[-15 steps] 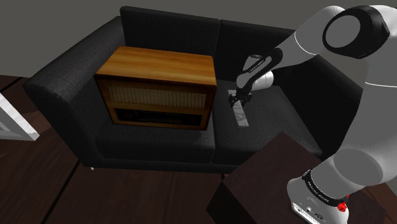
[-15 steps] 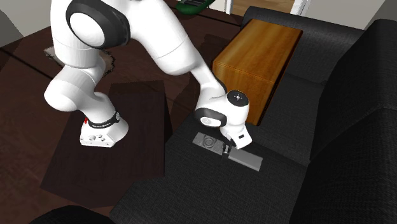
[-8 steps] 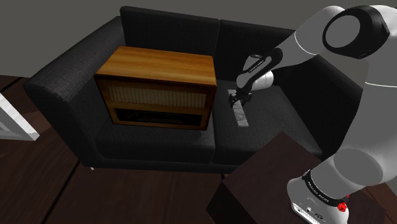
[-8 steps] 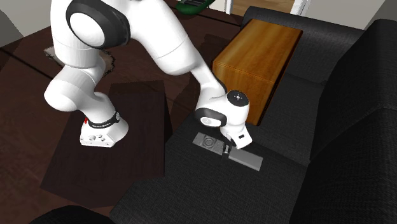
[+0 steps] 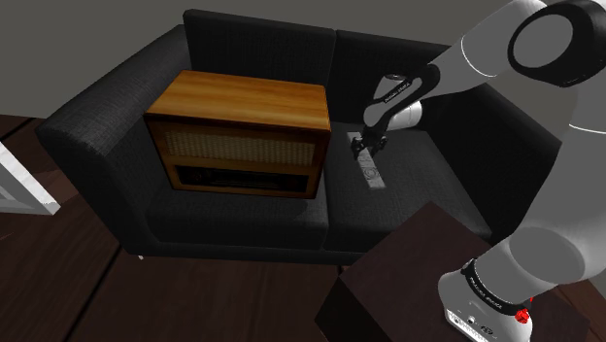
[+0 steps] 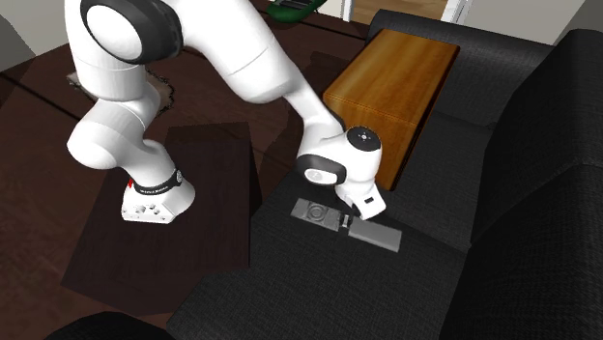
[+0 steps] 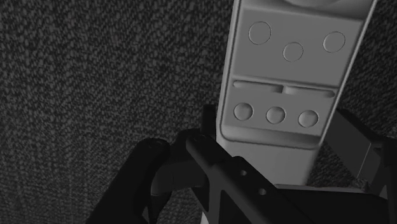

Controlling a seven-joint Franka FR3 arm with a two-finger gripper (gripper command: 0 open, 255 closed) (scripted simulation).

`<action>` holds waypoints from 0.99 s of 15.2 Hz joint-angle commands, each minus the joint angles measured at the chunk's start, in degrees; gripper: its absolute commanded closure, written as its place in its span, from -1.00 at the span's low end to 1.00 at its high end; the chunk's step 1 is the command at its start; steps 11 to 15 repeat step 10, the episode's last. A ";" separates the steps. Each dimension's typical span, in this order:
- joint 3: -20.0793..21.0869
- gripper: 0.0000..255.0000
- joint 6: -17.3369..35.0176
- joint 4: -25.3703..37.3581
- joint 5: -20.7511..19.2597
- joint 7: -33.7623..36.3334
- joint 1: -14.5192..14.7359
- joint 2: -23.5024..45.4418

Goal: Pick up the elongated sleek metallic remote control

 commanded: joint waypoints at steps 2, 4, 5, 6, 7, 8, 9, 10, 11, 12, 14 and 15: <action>-0.17 1.00 -1.94 -0.12 -0.19 -0.03 0.01 -2.07; -0.26 1.00 -3.20 -0.17 -0.33 0.05 0.08 -3.39; -0.31 1.00 -3.84 -0.18 -0.39 0.08 0.11 -4.04; -0.35 1.00 -4.48 -0.17 -0.46 0.12 0.14 -4.68; -0.39 1.00 -5.13 -0.15 -0.53 0.16 0.17 -5.31; -0.42 1.00 -5.79 -0.12 -0.60 0.19 0.20 -5.93; -0.43 1.00 -5.88 -0.13 -0.61 0.20 0.20 -6.03; -0.43 1.00 -5.89 -0.12 -0.61 0.20 0.20 -6.03; -0.43 1.00 -5.89 -0.12 -0.61 0.20 0.20 -6.03; -0.43 1.00 -5.89 -0.12 -0.61 0.20 0.20 -6.03; -0.43 1.00 -5.89 -0.12 -0.61 0.20 0.20 -6.03; -0.43 1.00 -5.89 -0.12 -0.61 0.20 0.20 -6.03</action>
